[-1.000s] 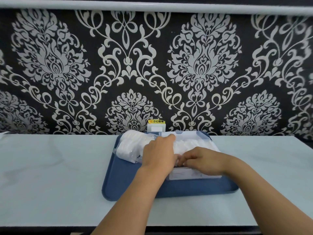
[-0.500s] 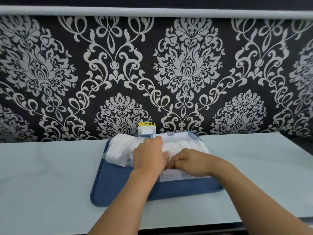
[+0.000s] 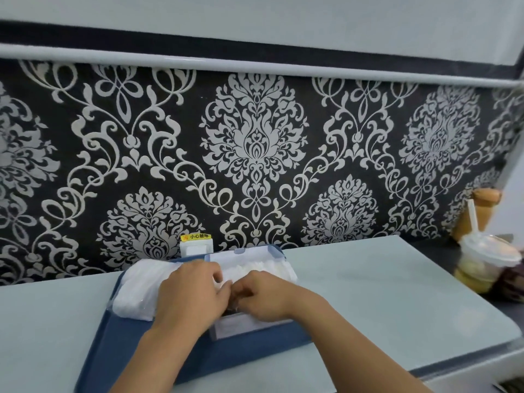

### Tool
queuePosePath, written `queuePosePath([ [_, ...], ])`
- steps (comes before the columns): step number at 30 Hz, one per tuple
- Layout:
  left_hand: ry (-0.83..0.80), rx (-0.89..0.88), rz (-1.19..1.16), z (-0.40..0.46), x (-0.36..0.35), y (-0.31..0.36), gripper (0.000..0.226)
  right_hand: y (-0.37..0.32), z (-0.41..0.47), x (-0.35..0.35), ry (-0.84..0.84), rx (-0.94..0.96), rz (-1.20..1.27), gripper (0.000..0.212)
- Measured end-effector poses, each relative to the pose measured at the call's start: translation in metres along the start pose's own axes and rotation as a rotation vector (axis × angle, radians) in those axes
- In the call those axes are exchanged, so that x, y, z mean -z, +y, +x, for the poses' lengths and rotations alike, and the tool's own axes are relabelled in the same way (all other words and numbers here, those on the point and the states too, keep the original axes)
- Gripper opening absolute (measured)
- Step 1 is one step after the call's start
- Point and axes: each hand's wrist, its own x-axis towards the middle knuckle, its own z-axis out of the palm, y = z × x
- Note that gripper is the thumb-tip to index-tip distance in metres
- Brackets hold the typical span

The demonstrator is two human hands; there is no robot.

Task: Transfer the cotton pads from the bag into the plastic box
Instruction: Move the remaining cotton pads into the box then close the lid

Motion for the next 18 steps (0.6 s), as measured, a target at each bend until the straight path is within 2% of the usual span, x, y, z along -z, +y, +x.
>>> queuePosePath([
  [3,-0.136,-0.058,-0.089,-0.002,0.000,0.002,0.013,0.000,0.001,0.004,-0.015,-0.009,-0.015,0.021],
  [5,-0.199,-0.096,-0.051,-0.001,-0.003,0.004,0.015,0.000,0.000,0.006,0.005,-0.042,0.014,0.023],
  [9,-0.190,-0.140,0.020,0.001,-0.009,0.007,0.019,-0.005,-0.001,0.004,0.012,-0.063,0.002,0.025],
  [11,-0.185,-0.143,-0.017,0.001,-0.007,0.006,0.017,-0.010,-0.006,0.008,0.006,-0.063,-0.013,0.026],
  [13,-0.118,-0.128,-0.142,0.001,0.002,0.001,0.012,-0.017,-0.011,0.017,0.053,-0.053,-0.023,0.028],
  [15,0.028,-0.094,-0.381,0.002,0.015,-0.009,0.009,-0.029,-0.014,0.023,0.197,0.026,0.039,0.026],
  [17,0.290,-0.022,-0.530,0.007,0.029,-0.031,0.013,-0.046,-0.011,0.020,0.313,0.149,0.095,0.024],
  [18,0.418,0.034,-0.525,0.008,0.033,-0.048,0.013,-0.054,-0.005,0.011,0.317,0.203,0.093,0.023],
])
